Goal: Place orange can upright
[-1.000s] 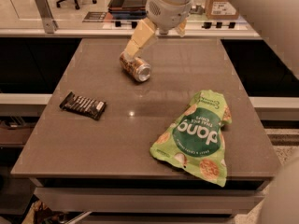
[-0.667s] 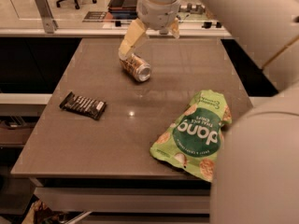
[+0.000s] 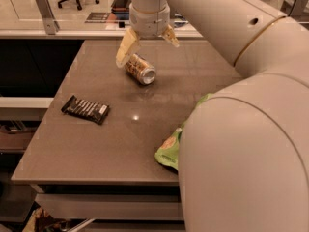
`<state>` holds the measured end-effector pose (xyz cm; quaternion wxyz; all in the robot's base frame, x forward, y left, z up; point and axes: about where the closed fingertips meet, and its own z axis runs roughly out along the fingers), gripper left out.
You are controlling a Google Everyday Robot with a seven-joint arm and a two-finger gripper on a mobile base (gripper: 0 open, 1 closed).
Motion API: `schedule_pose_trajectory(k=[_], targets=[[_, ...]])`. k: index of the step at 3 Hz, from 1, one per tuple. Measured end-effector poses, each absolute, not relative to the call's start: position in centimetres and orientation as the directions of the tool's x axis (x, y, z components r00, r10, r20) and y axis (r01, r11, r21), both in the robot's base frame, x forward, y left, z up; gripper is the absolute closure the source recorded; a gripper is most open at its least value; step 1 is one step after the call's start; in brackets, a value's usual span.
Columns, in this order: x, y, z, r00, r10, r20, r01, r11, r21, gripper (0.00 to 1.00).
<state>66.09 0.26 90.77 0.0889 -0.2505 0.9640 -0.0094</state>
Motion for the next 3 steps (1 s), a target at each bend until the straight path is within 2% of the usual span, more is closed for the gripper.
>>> schedule_pose_trajectory(k=[3], targets=[[68.3, 2.3, 87.7, -0.862, -0.485, -0.144, -0.484, 0.874, -0.048, 0.00]])
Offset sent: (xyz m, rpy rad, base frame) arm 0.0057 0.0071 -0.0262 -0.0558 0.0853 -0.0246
